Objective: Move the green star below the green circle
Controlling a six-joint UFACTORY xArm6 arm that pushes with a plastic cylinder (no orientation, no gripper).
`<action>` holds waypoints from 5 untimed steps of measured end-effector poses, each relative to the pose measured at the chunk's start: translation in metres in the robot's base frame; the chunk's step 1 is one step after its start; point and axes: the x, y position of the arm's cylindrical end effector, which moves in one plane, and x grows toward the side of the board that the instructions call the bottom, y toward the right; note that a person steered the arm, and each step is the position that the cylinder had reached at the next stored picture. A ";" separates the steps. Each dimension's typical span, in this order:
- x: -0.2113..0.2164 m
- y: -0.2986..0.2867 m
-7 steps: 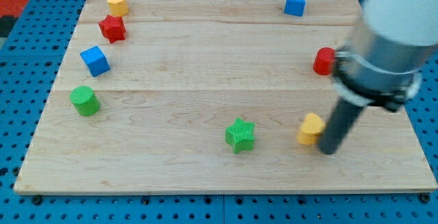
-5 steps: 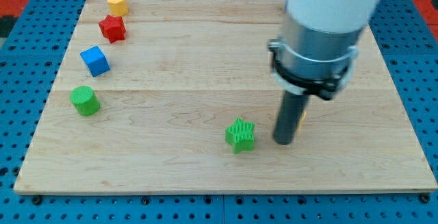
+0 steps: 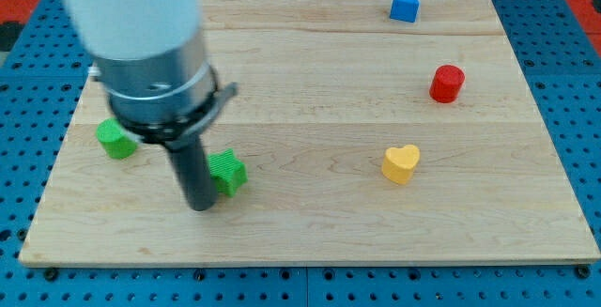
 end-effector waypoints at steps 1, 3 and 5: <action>-0.004 0.082; -0.050 0.080; -0.037 -0.033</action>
